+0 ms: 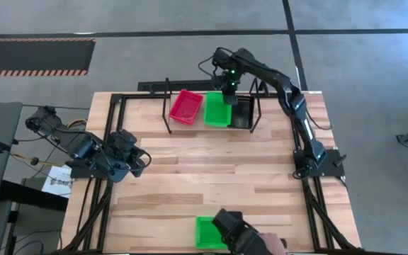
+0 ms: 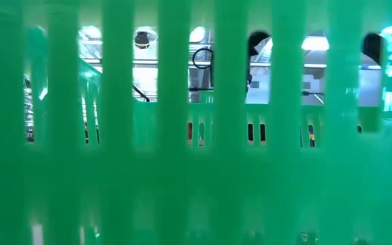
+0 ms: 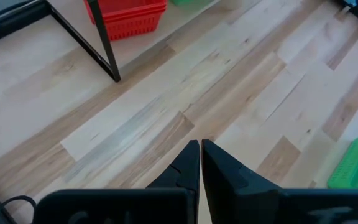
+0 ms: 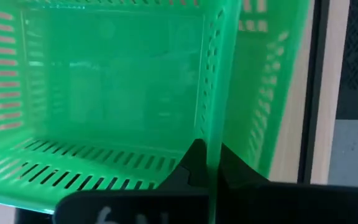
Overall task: Stack baskets on shelf by color
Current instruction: Stack the left green bin on top of the other green bin on the shelf
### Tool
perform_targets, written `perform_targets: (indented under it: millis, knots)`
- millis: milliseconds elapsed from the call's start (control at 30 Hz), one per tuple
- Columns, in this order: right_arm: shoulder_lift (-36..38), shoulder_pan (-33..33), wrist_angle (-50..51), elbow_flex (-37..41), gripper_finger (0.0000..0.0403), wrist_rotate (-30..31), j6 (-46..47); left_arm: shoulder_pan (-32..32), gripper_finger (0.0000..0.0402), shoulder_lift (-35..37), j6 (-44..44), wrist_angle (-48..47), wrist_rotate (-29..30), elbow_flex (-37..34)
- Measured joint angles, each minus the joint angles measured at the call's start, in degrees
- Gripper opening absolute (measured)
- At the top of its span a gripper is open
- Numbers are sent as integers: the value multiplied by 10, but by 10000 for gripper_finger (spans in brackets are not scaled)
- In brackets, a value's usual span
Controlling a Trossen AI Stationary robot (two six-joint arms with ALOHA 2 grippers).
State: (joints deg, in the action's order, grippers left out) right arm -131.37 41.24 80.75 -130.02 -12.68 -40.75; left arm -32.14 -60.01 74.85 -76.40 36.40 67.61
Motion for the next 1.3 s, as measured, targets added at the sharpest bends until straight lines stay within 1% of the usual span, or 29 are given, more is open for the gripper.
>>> perform_targets:
  millis: [167,267,400,600,867,933,1100,1233,1300]
  knots:
    - [3,1,-18,-2,3,18,-3,0,2,0,-1,-1,5,0]
    - [6,1,-13,-22,3,29,-5,0,2,0,-1,-2,8,0]
    - [6,5,-22,-49,3,28,-5,0,2,0,-2,-2,15,0]
    - [8,15,-27,-50,3,25,-3,0,2,0,-1,-2,31,0]
    - [9,21,-22,-50,3,22,7,0,2,0,-1,-11,33,0]
    - [9,19,-14,-49,3,21,16,0,2,0,0,-17,33,0]
    - [11,4,-2,-49,3,-10,24,0,2,0,22,-37,35,0]
    - [19,-15,11,-49,3,-11,34,0,2,0,26,-40,35,0]
    - [26,-27,4,-49,3,-1,30,0,2,0,25,-40,35,0]
